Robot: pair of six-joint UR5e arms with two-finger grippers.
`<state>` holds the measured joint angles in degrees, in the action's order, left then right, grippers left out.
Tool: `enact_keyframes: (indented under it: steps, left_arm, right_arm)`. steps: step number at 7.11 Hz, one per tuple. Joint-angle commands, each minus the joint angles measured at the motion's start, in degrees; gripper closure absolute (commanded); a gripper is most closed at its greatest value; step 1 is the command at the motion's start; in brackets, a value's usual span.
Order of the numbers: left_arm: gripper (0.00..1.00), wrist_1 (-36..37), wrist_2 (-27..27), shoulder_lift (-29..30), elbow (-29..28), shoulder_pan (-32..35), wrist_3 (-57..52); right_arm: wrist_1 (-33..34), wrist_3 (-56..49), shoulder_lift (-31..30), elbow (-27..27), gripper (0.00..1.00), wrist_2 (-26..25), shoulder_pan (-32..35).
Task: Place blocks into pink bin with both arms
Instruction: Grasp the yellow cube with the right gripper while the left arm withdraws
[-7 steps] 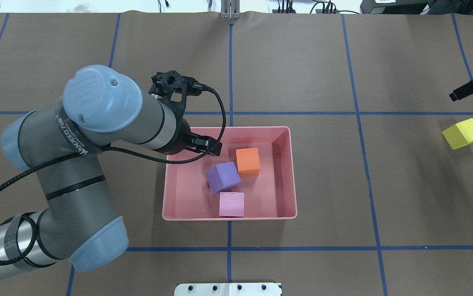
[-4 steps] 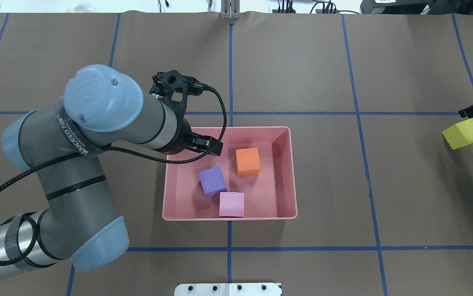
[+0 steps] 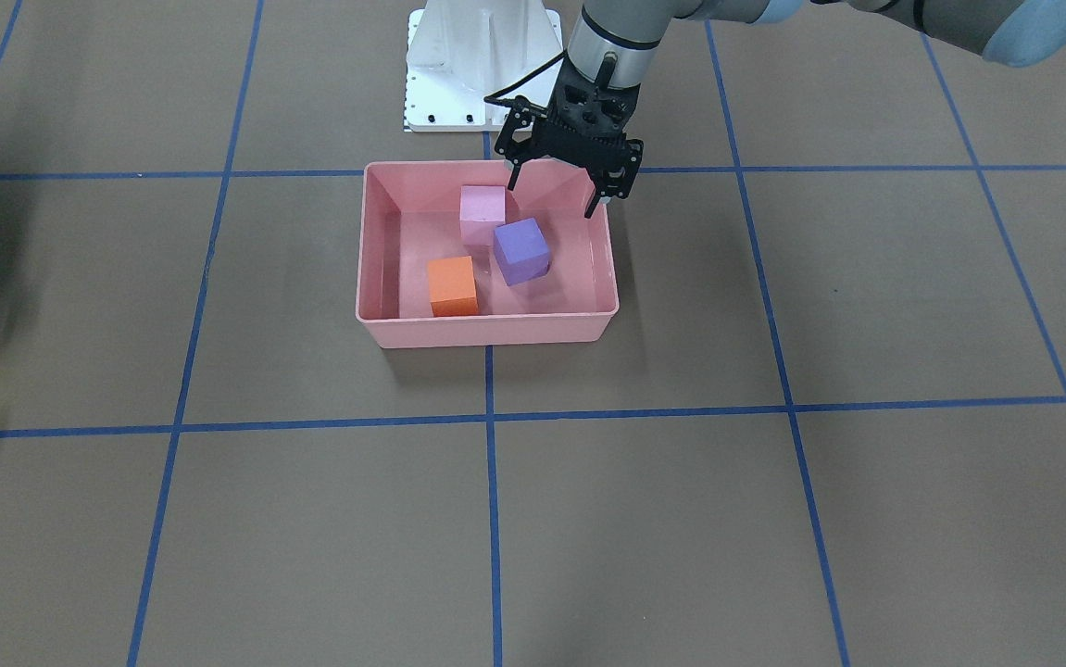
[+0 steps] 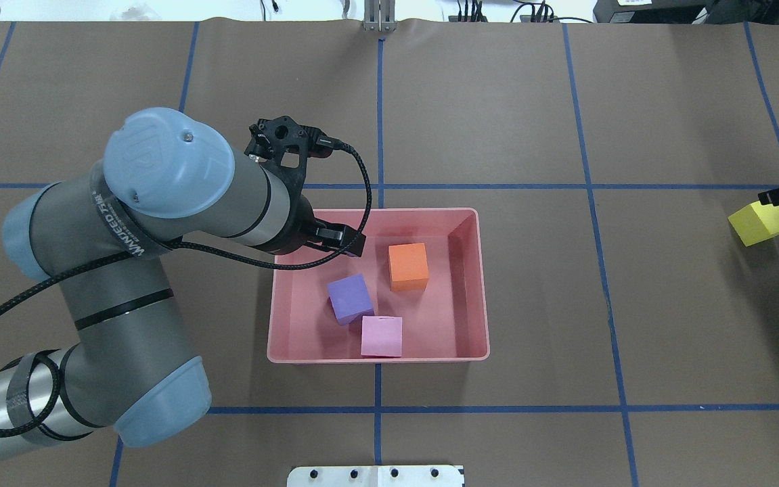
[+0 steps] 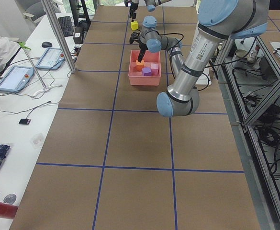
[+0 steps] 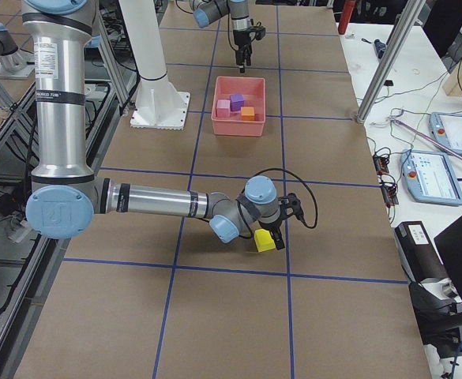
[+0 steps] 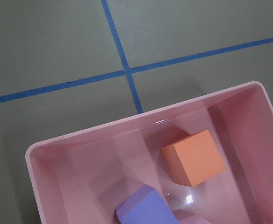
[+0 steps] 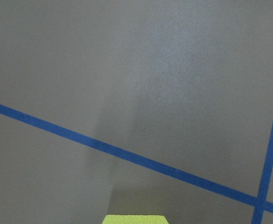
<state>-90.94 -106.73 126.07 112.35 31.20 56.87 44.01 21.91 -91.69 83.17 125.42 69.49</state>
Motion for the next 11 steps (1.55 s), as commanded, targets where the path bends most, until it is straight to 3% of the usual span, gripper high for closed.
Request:
enact_keyframes:
  steps: [1,2,5,6,7,8,10,11]
  left_arm:
    - [0.0,-0.03,-0.06,-0.21,-0.03,0.0,0.0]
    - [0.0,-0.03,-0.06,-0.21,0.06,-0.09,0.0]
    - [0.0,-0.03,0.03,-0.3,-0.03,-0.09,-0.09]
    - [0.0,-0.12,0.03,-0.3,-0.03,-0.09,-0.09]
    - [0.0,-0.12,-0.06,-0.3,-0.03,0.09,-0.61]
    - [0.0,0.14,-0.23,-0.56,0.75,0.87,-4.88]
    - [0.0,-0.12,-1.28,-8.96,3.56,7.78,-17.68]
    - [0.0,-0.38,-6.51,-12.74,3.57,13.04,-24.98]
  right_arm:
    - [-2.94,3.48,-1.29,-0.2,0.0,-2.45,-3.29]
    - [-5.92,5.5,-2.43,-0.2,0.0,-2.81,-4.18]
    - [-6.83,5.87,-2.53,-1.51,0.02,-7.19,-8.13]
    - [-6.74,5.87,-2.53,-1.52,0.35,-7.56,-8.32]
    - [-6.74,5.87,-2.36,-1.34,0.88,-7.13,-8.32]
    - [-6.57,6.04,-1.75,-0.3,1.0,-6.77,-8.32]
    - [-5.86,8.92,0.27,1.72,1.0,-4.86,-8.32]
    - [-4.65,14.51,2.72,3.21,1.0,-4.23,-8.32]
